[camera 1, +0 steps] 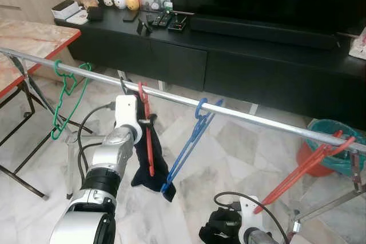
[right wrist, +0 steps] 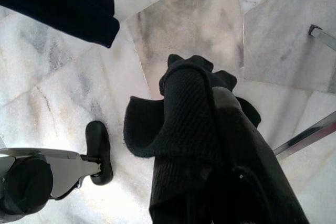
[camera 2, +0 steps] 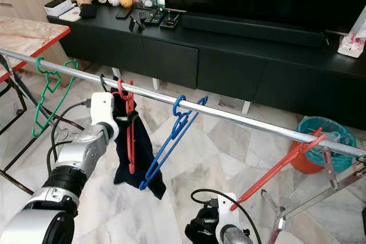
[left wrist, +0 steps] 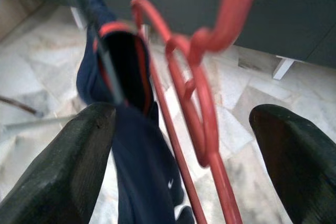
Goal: Hang hanger
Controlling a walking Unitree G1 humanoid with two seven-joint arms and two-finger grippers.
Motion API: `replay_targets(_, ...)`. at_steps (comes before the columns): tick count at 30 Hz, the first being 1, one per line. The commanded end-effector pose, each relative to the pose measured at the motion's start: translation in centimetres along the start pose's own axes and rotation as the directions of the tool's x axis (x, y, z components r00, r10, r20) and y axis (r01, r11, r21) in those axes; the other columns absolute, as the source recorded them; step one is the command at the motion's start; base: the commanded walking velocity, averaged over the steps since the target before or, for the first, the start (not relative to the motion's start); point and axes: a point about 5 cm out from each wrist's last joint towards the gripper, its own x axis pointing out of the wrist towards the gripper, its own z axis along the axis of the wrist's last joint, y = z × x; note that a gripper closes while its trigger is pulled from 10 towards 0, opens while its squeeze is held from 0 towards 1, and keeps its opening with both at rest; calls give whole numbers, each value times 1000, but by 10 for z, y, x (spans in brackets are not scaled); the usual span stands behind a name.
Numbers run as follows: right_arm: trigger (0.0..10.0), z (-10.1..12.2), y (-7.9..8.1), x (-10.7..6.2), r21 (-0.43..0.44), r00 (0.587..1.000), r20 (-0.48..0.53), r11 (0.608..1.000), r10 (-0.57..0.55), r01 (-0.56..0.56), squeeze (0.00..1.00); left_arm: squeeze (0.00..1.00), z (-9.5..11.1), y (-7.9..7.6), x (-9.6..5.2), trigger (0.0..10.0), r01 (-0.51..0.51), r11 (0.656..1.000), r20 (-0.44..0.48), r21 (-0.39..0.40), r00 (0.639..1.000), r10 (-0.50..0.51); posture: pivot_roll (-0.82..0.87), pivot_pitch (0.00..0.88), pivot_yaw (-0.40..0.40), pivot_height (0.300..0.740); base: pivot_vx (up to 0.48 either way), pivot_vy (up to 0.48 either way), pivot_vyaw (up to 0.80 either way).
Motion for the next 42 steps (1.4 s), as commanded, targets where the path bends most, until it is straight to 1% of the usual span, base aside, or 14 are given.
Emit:
replay_targets(1,10000,0,1,0,6,1000,-5,1000,4,-4,0,0,8,0,0,10000,-2,998,26,70,1000,0,-78,48,45,740,0,0,0)
replay_targets(3,10000,0,1,0,5,1000,-5,1000,4,-4,0,0,15,-4,0,10000,13,995,34,100,999,-17,-78,48,45,740,0,0,0)
replay_targets(7,10000,0,1,0,5,1000,-5,1000,5,-5,0,0,17,-7,0,10000,31,993,34,110,999,-35,-78,48,45,740,0,0,0)
replay_targets(8,10000,0,2,0,3,1000,-5,1000,5,-5,0,0,18,-10,0,10000,50,993,26,110,998,-53,-74,48,44,740,0,0,0)
replay_targets(12,10000,0,2,0,4,1000,-4,1000,6,-6,0,0,13,-18,1,10000,107,987,-1,118,994,-108,-77,46,47,740,0,0,0)
replay_targets(19,10000,0,2,0,3,1000,-5,1000,6,-6,0,0,5,-22,1,10000,137,982,-29,127,991,-134,-78,47,48,740,0,0,0)
replay_targets(22,10000,0,3,0,3,1000,-5,1000,7,-7,0,0,0,-21,2,10000,130,982,-44,135,991,-125,-76,48,48,740,0,0,0)
replay_targets(25,10000,0,3,0,3,1000,-4,1000,8,-8,0,0,-6,-17,2,10000,101,984,-57,145,994,-93,-79,49,48,740,0,0,0)
replay_targets(26,10000,0,3,0,3,1000,-3,1000,8,-8,0,0,-9,-14,3,10000,76,987,-53,145,996,-69,-79,49,48,740,0,0,0)
replay_targets(29,10000,0,3,0,2,1000,-2,1000,8,-8,0,0,-10,-13,5,10000,63,982,-45,176,997,-56,-79,49,48,740,0,0,0)
replay_targets(33,10000,0,3,0,1,1000,-2,1000,7,-7,0,0,-13,-17,9,10000,68,986,-35,154,997,-64,-81,49,45,740,0,0,0)
replay_targets(37,10000,0,2,0,1,1000,0,1000,6,-6,0,0,-14,-17,11,10000,50,986,-27,162,999,-46,-87,48,46,740,0,0,0)
replay_targets(40,10000,0,2,0,-1,1000,0,1000,6,-6,0,0,-13,-17,13,10000,25,993,-1,116,1000,-25,-93,48,45,740,0,0,0)
replay_targets(42,10000,0,2,0,-2,1000,0,1000,6,-6,0,0,-12,-17,13,10000,23,995,5,102,1000,-24,-93,48,45,740,0,0,0)
